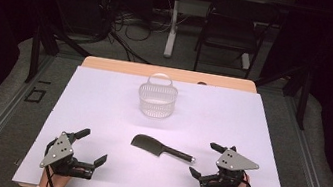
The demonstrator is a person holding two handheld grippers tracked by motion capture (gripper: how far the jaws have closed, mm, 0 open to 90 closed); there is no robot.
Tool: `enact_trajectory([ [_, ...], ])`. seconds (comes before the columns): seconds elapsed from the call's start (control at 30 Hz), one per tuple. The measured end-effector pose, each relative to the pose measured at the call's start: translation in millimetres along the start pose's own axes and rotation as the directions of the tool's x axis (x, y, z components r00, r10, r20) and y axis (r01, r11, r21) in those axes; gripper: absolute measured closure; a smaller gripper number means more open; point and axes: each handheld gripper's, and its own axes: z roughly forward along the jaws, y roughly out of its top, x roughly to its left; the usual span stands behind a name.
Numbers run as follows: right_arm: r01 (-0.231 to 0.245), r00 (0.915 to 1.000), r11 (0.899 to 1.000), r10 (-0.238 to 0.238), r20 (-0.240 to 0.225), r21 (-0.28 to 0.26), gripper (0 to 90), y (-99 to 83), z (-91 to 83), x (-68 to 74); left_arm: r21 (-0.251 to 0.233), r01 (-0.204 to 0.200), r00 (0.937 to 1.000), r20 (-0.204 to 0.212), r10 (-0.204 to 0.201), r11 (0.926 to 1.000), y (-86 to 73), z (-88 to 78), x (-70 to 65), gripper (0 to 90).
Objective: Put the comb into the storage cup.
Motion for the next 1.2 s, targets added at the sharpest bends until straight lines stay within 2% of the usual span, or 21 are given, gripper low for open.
enact_trajectory([
  [0.27,-0.012,0.9992,0.999,0.013,-0.039,0.041,0.0,3.6,9.5,-0.6,0.001,0.001,1.0000,0.002,-0.001,1.0000,-0.2,-0.7,0.4,0.2],
  [0.8,0.009,0.9977,0.992,-0.001,-0.068,0.123,0.0,13.8,28.4,-3.7,-0.003,0.000,1.0000,0.008,0.000,1.0000,0.1,-0.5,0.3,0.2],
  [1.2,0.028,0.9938,0.985,-0.009,-0.111,0.172,0.0,25.3,43.2,-5.2,-0.004,-0.002,1.0000,0.004,0.002,1.0000,0.4,-2.0,-0.6,0.1],
])
